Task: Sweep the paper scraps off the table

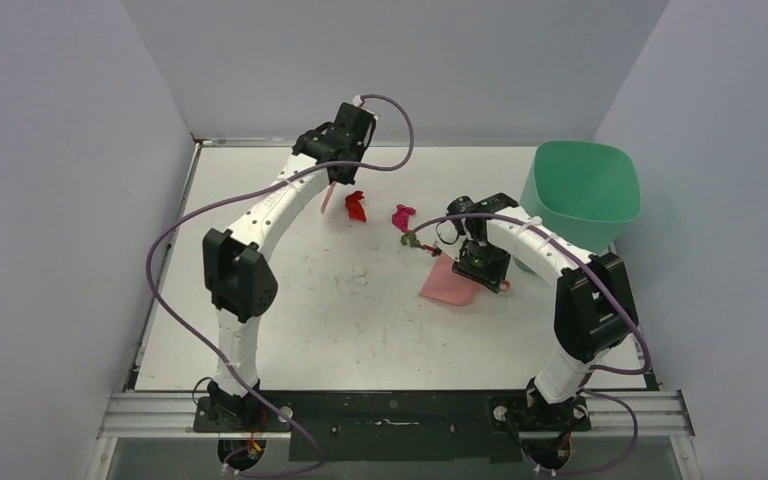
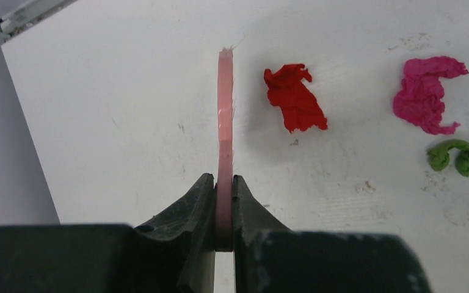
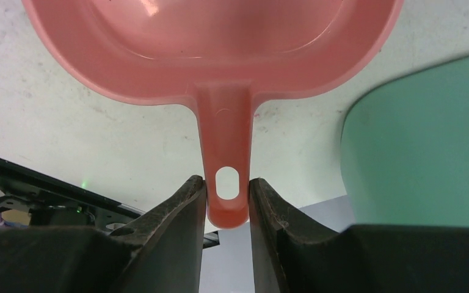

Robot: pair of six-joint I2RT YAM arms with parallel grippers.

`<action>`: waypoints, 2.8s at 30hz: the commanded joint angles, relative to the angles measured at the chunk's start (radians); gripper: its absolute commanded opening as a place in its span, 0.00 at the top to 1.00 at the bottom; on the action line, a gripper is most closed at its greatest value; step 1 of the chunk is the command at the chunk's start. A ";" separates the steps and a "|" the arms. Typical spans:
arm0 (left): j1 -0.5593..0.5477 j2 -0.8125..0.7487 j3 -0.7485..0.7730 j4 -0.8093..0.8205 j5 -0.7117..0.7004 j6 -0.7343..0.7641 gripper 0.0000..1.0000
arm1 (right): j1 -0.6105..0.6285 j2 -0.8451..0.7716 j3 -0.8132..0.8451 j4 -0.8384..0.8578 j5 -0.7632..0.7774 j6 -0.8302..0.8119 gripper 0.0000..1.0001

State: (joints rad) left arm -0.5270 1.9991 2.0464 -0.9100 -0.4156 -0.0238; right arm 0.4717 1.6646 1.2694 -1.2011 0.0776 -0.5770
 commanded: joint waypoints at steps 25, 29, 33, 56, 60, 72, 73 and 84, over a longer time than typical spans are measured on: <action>-0.036 0.300 0.188 0.145 0.530 0.106 1.00 | -0.070 0.337 0.303 0.005 -0.168 0.085 0.95; -0.065 0.263 0.118 0.166 0.592 0.050 1.00 | -0.067 0.364 0.319 0.001 -0.155 0.081 0.95; -0.088 0.175 -0.058 0.261 0.665 -0.041 1.00 | -0.067 0.367 0.319 -0.003 -0.149 0.077 0.95; -0.234 -0.489 -0.774 0.707 0.659 -0.525 1.00 | -0.071 -0.057 -0.067 -0.047 -0.116 0.022 0.95; -0.231 -0.559 -0.767 0.620 0.565 -0.522 1.00 | -0.072 -0.096 -0.085 -0.061 -0.133 0.010 0.95; -0.201 -0.707 -0.663 0.172 0.132 -0.278 1.00 | -0.064 -0.168 -0.151 -0.053 -0.146 -0.021 0.95; -0.193 -0.704 -0.656 0.137 0.107 -0.262 1.00 | -0.063 -0.168 -0.155 -0.054 -0.145 -0.024 0.95; -0.140 -0.526 -0.600 -0.055 -0.004 -0.190 1.00 | -0.019 -0.112 -0.158 -0.028 -0.115 -0.004 0.95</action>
State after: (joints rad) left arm -0.6701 1.4029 1.3937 -0.9031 -0.3691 -0.2516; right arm 0.4301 1.5368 1.1084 -1.2507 -0.0574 -0.5896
